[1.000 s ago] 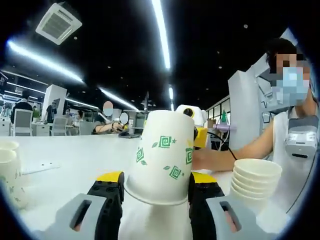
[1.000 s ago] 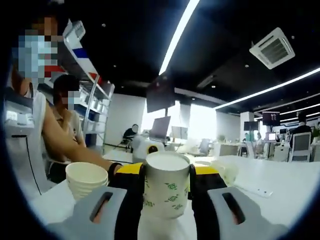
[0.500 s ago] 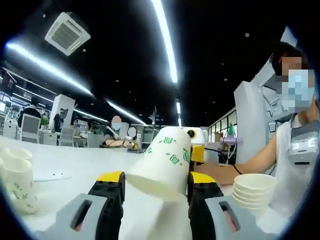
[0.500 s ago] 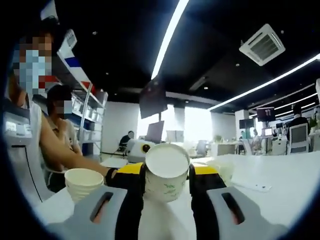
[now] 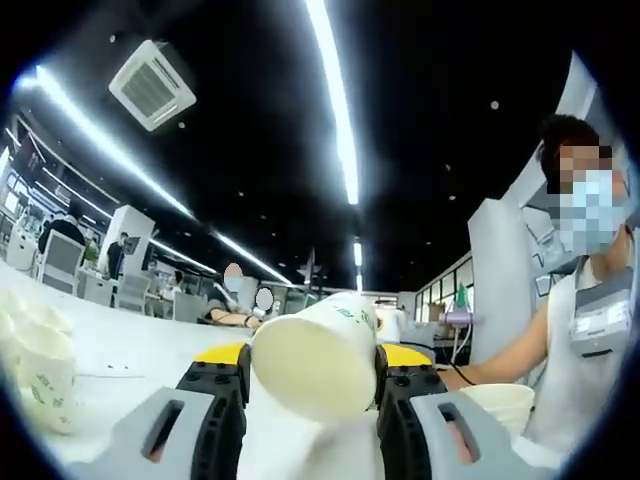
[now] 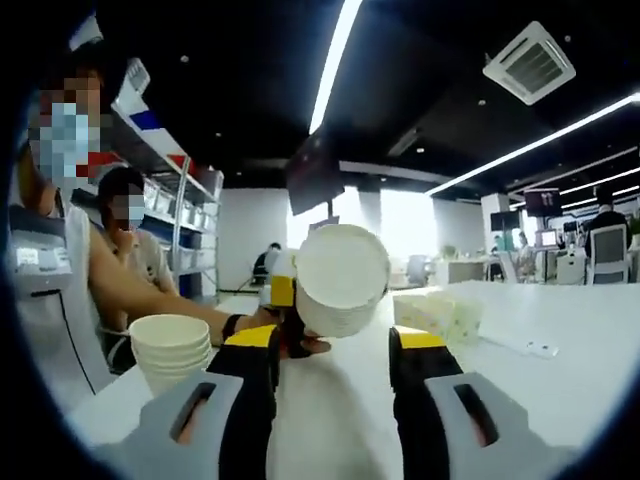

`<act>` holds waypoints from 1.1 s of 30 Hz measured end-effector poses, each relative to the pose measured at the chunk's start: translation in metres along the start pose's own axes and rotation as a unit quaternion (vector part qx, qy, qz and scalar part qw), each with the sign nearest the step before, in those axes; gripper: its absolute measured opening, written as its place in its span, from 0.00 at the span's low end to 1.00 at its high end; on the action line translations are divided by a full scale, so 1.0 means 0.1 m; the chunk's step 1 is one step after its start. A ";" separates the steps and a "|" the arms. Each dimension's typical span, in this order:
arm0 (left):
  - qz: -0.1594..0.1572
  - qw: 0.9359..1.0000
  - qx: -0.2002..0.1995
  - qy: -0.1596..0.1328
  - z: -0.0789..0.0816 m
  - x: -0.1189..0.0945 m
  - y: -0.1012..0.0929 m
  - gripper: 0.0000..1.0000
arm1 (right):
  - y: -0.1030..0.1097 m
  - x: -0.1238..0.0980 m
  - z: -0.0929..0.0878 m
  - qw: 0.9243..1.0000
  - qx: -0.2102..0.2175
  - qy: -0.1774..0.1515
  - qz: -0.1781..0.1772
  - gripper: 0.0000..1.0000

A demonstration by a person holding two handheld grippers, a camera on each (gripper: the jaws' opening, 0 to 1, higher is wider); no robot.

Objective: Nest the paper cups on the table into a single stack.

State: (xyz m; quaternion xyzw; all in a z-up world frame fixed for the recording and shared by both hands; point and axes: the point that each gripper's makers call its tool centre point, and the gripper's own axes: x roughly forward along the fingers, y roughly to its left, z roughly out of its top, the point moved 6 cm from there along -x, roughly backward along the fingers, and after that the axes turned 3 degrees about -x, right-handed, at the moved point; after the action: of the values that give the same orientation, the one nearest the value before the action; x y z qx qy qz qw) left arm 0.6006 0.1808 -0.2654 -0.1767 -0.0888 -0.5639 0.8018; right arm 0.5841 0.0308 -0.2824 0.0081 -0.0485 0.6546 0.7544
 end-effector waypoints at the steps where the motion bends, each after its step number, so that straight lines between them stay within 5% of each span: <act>1: 0.001 1.000 0.002 -0.001 0.00 0.00 0.00 0.53 | 0.00 0.01 -0.01 1.000 -0.002 0.003 -0.001 0.59; 3: 0.009 1.000 0.009 0.012 -0.03 0.00 0.00 0.53 | 0.00 -0.01 0.00 1.000 -0.006 0.007 -0.004 0.61; 6: 0.038 0.995 0.044 0.076 -0.20 0.04 0.07 0.53 | -0.05 -0.06 0.07 1.000 -0.015 0.009 -0.019 0.61; 9: 0.033 0.992 0.055 0.113 -0.33 0.09 0.04 0.53 | -0.12 -0.13 0.02 0.998 -0.032 0.047 -0.030 0.61; 14: 0.026 0.985 0.076 0.155 -0.47 0.12 -0.01 0.53 | -0.10 -0.21 -0.10 0.996 -0.027 0.087 0.025 0.59; 17: 0.017 0.985 0.073 0.157 -0.48 0.13 -0.04 0.53 | -0.15 -0.25 -0.11 0.995 -0.033 0.092 0.019 0.50; 33: 0.023 0.987 0.068 0.143 -0.43 0.10 -0.05 0.53 | -0.14 -0.23 -0.13 0.995 -0.042 0.092 0.004 0.40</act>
State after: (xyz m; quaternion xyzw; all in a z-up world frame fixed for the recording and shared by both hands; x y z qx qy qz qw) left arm 0.5973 0.1546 -0.3007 -0.0410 -0.0070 -0.5571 0.8294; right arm 0.5959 0.0066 -0.2963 -0.0844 -0.0062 0.6531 0.7526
